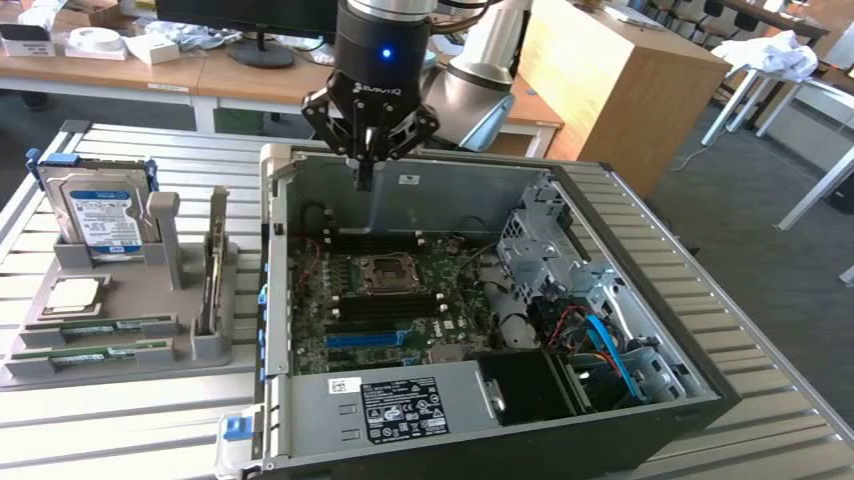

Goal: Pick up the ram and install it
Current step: 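Reach for the ram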

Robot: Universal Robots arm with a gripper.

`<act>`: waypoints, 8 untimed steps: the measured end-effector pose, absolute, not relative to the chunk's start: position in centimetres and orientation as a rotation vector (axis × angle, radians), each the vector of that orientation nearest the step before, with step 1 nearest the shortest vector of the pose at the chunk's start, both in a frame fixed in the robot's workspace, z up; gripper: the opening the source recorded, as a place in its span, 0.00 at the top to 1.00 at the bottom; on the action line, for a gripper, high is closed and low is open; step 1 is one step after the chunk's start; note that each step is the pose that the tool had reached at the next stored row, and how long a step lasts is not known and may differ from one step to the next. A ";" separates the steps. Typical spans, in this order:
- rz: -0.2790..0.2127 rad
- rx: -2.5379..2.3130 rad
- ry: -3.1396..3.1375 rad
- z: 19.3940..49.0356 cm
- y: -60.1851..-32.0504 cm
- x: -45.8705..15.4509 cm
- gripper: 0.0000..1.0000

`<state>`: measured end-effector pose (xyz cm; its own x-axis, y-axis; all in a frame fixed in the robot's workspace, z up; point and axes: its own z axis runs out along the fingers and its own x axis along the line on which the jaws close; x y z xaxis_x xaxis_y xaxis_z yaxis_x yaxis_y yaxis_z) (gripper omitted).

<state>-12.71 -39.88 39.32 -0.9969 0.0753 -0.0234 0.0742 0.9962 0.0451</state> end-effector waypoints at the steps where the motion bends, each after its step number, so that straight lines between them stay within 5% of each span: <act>1: 0.069 0.117 3.114 39.3 -39.9 -12.8 0.90; 8: 0.069 0.117 3.114 39.3 -39.9 -13.4 0.90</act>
<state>-13.42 -39.88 39.32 -0.9969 0.0752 -0.0226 0.0742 0.9962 0.0451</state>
